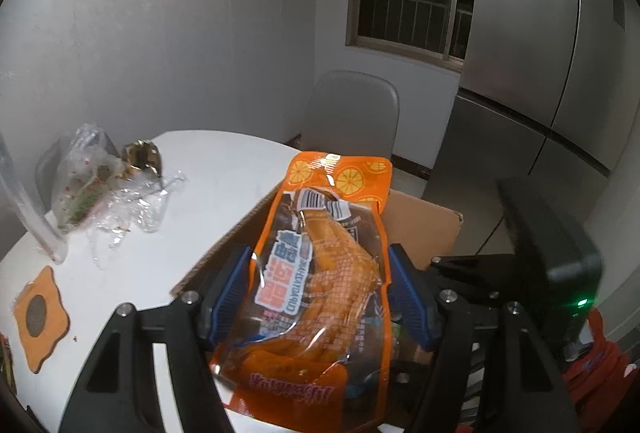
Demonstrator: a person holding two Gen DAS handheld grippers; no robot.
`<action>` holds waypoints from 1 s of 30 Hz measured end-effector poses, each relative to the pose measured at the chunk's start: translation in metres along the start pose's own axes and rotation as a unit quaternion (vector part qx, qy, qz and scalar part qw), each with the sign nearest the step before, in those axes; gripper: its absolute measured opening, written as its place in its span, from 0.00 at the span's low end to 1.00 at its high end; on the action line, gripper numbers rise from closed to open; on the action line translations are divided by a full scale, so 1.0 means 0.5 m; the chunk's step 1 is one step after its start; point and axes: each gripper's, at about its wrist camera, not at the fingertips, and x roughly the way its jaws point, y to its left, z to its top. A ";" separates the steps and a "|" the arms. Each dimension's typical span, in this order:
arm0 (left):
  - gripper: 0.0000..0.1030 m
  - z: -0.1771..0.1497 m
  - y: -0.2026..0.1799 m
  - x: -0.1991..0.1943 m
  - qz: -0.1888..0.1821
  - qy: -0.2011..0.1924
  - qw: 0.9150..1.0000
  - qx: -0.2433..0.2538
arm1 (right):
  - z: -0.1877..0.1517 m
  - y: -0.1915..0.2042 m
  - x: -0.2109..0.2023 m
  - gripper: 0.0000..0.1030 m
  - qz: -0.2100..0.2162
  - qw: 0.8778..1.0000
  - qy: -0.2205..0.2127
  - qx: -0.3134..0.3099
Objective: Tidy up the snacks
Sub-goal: 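Carry the orange pack and brittle bar into the box and release both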
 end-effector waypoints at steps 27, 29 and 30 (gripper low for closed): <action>0.75 0.010 -0.023 0.082 0.024 0.069 0.996 0.041 | -0.025 -0.067 -0.064 0.54 -0.015 1.000 -0.012 0.023; 0.76 0.009 -0.023 0.069 0.027 0.061 0.997 0.041 | -0.026 -0.065 -0.067 0.54 -0.018 1.000 -0.012 0.023; 0.79 0.009 -0.023 0.063 0.028 0.057 0.997 0.039 | -0.027 -0.065 -0.069 0.54 -0.020 0.999 -0.011 0.022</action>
